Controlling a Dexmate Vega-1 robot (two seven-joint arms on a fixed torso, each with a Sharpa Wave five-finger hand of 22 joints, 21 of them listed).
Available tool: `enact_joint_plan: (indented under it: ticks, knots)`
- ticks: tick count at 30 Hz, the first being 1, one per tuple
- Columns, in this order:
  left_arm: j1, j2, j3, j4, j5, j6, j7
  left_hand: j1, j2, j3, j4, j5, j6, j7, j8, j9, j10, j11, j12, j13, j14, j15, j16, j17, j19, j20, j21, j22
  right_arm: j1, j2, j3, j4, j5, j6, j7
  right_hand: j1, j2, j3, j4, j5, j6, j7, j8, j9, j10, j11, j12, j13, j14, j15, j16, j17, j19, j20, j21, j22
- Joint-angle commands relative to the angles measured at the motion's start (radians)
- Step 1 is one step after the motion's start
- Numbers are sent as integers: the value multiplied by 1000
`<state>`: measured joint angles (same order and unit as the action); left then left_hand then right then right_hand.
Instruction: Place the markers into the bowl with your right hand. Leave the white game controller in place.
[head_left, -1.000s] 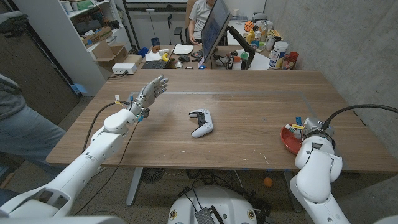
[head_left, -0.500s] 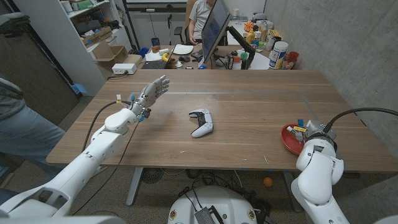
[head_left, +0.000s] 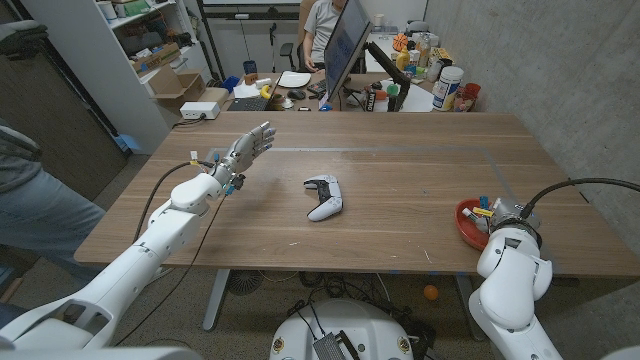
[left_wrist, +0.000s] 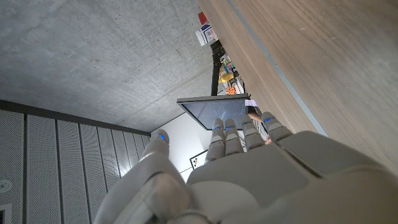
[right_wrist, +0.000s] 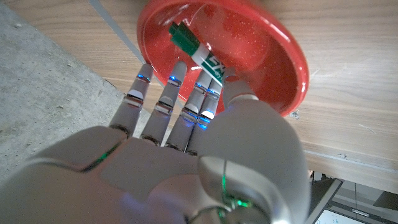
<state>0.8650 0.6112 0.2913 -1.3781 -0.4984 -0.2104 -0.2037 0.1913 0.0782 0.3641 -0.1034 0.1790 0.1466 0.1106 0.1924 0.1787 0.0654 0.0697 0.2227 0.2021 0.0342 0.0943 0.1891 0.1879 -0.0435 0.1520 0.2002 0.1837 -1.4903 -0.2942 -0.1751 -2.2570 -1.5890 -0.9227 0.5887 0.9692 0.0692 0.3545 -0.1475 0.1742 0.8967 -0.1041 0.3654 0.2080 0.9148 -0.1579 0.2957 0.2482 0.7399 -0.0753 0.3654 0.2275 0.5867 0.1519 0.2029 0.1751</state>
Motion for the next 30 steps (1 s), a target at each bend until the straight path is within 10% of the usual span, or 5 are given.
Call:
enact_joint_plan:
  ticks: [1,30]
  knots:
    - [5,-1,-2,-1,-1,0,9,-6,-1,1,-4,4,13,-2,0,4,2,3,-3,4,-2,5,5,2,-2,9,5,3,19,-43,-20,9,32,-29,6,14,22,-2,2,5,48,-75,-6,19,-12,2,-4,6,4,-7,-6,2,9,8,2,1]
    - [19,-8,-6,-11,-6,-4,24,-7,-1,1,-4,4,16,-2,0,4,4,2,-3,5,-2,5,6,2,-3,9,5,3,0,-40,-54,-43,-54,-29,52,-9,-6,-11,2,6,-2,-85,-29,20,-69,12,-26,16,-17,30,-39,-10,-5,38,-4,2]
